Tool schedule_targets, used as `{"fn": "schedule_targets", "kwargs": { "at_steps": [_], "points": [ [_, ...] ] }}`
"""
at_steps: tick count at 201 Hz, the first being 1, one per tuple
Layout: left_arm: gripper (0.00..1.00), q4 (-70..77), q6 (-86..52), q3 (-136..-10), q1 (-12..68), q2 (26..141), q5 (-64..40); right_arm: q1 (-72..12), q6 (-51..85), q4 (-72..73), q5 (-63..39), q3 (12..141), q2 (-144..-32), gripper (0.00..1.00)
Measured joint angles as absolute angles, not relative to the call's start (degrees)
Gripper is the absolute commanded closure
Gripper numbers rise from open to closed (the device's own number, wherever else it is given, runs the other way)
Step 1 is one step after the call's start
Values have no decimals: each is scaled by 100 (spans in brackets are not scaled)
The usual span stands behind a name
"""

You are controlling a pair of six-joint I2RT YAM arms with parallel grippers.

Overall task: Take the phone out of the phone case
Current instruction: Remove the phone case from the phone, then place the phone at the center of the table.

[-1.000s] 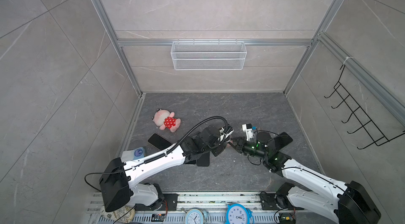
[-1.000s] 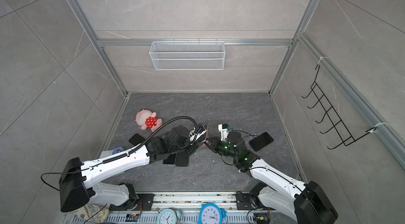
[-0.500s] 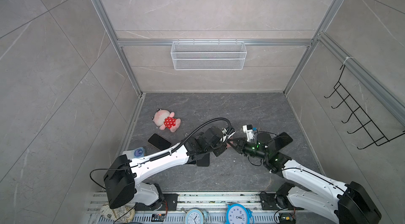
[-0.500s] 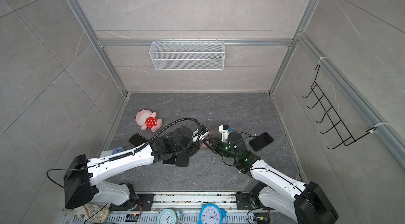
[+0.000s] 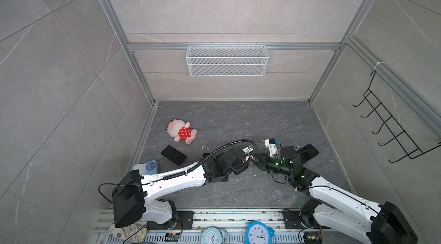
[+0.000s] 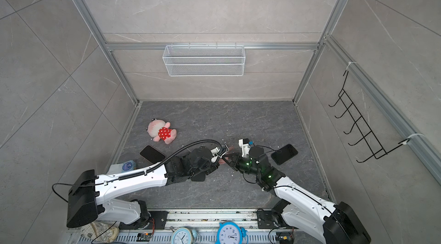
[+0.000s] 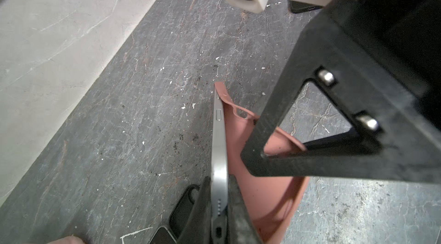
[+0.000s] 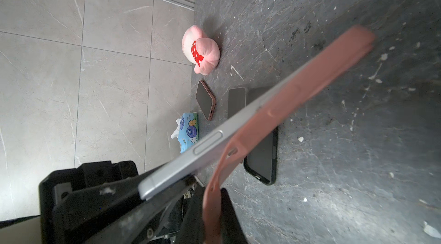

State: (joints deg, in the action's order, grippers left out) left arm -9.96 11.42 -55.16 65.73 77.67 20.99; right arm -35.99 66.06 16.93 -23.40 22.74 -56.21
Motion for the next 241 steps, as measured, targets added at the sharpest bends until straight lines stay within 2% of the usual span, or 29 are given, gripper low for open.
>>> {"fn": "schedule_targets", "kwargs": {
  "at_steps": [114,161,197,241],
  "points": [
    [97,-1238,1592,-5496,7028,7181,2696,-3559,6622,1645,-2069,1594,-5887,100],
    [97,-1527,1719,-5450,7301,7201,3284,-3260,6602,1013,-1839,1479,-5382,100],
    [97,-1553,1723,-5374,7463,7557,3590,-3157,6532,351,-1673,1479,-4818,100],
    [97,-1761,1723,-5382,7741,8431,4021,-3157,6464,-158,-1667,1490,-4694,100]
  ]
}}
